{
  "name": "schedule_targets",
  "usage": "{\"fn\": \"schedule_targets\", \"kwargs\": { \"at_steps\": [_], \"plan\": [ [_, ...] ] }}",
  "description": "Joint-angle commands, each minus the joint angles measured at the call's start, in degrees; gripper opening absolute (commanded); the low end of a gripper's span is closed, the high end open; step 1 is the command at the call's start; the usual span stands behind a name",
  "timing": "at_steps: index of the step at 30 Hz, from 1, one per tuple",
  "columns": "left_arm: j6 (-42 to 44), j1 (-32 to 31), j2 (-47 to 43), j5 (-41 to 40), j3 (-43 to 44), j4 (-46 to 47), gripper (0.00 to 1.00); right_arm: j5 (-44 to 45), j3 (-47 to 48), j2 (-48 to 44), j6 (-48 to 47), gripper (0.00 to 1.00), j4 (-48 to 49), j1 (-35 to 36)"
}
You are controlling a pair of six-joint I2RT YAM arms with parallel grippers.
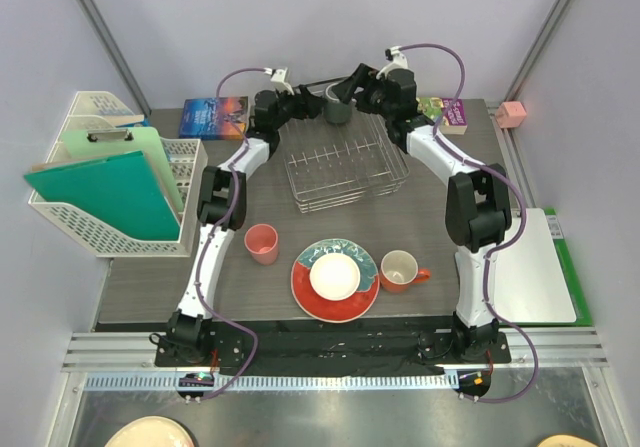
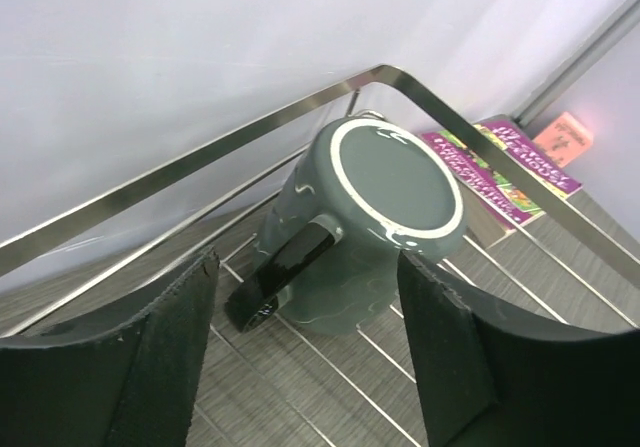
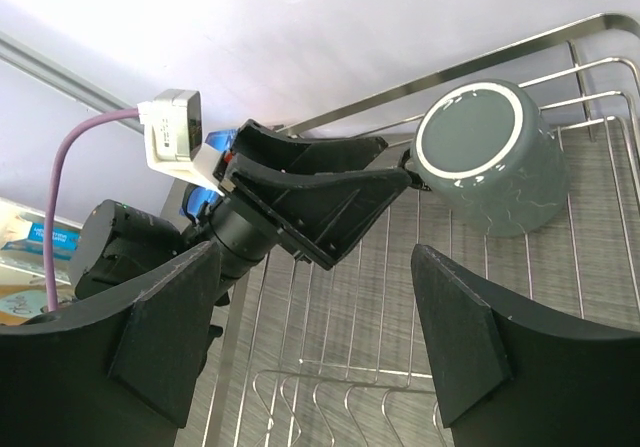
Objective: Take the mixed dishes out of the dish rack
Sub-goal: Adjust the dish rack at the center of the board.
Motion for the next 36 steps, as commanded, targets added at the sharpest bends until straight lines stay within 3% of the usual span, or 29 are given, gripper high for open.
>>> {"fn": "schedule_targets", "kwargs": {
  "at_steps": [1,5,13,22,28,31,33,36],
  "plan": [
    [-2.1,-0.8,1.8,2.5,1.9,4.1,0.69,-0.9,-0.2,0.3,0.9,0.82,3.6,0.4],
    [-3.5,-1.4,2.0,3.7,1.7,4.5,0.57,-0.5,-0.5,0.6,1.1,0.82,3.7,0.3],
    [-4.7,-2.4,1.9,6.0,1.5,4.6,0.53,-0.6,-0.3,1.4,2.2,0.82,3.8,0.2],
    [-10.3,-2.6,0.8,13.4,-1.9,7.2,0.32,-1.9,-0.5,2.8,6.3,0.81,6.1,-0.6],
    [-9.6,-2.5,-2.7,15.5,-6.0,6.7,0.17,-1.2,-0.9,3.0,6.4,0.81,5.9,-0.9],
    [-9.0,-2.4,-4.9,15.3,-8.0,6.0,0.21,0.7,0.5,4.1,5.7,0.81,3.7,-1.4],
    [-8.9,-2.0,-7.6,12.9,-10.7,7.3,0.36,1.7,3.9,5.7,5.3,0.81,1.4,-1.9],
    [-9.6,-1.1,-11.0,11.3,-15.2,9.6,0.47,2.3,9.9,10.0,5.0,0.81,-3.1,-2.6]
  ]
}}
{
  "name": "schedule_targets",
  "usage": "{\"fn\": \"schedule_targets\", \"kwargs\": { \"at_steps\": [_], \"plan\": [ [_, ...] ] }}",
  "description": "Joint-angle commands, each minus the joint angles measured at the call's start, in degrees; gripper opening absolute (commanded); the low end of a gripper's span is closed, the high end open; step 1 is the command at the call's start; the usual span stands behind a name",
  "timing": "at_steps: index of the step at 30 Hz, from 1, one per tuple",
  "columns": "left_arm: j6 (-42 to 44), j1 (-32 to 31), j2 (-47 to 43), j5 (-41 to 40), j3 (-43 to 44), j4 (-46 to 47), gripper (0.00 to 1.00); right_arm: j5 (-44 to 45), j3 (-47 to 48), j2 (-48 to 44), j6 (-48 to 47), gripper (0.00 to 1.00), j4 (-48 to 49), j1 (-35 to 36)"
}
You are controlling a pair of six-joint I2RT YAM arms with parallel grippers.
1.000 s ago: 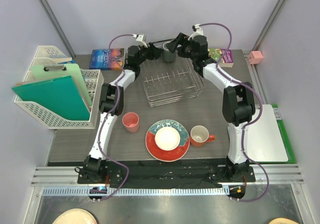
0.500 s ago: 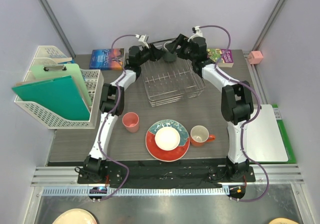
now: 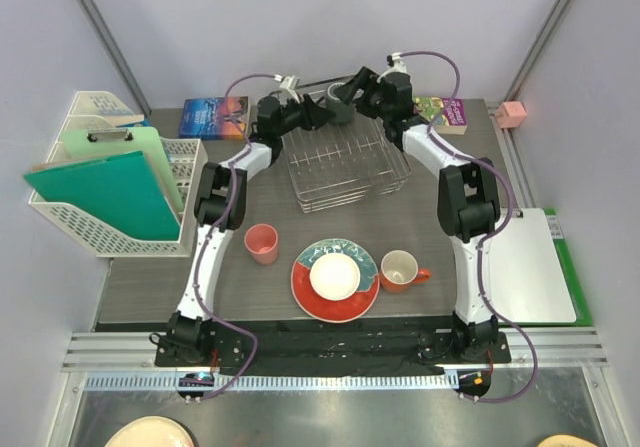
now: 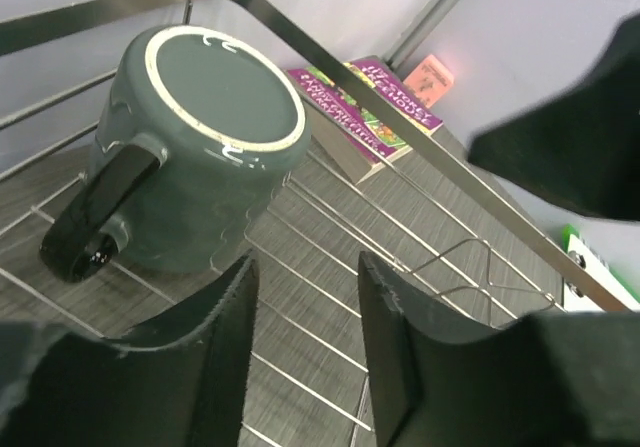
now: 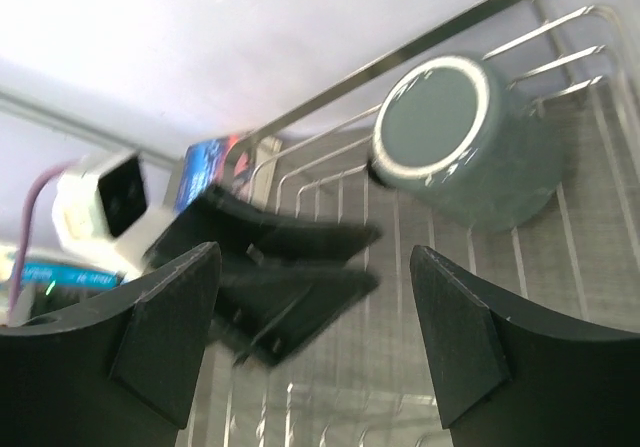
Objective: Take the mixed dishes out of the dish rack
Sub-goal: Adjust the dish rack at the center of the board.
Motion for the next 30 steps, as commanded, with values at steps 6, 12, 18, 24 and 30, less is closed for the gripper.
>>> {"fn": "schedule_targets", "kwargs": {
  "at_steps": [6,12,18,24,30],
  "plan": [
    [-1.5,1.7,-12.0,-2.9,-10.7,5.2,0.55,8.5,21.6,12.2,-6.5,0.84,-16.6,-1.0],
    [-1.1,2.1,-14.9,-6.0,-13.0,5.1,0.56,11.7,28.4,16.3,-9.0,0.86,-19.3,-0.7],
    [-0.6,2.3,-12.1,-12.2,-7.7,-1.7,0.55,11.3,31.8,19.6,-8.0,0.86,-19.7,-0.2],
    [0.0,2.3,-11.7,-12.6,-8.0,-2.6,0.5,11.1,30.4,19.2,-8.7,0.84,-19.7,0.4],
    [0.2,2.5,-18.1,-16.0,-14.6,3.8,0.58,14.3,16.6,5.6,-8.1,0.86,-6.9,1.0]
  ]
}}
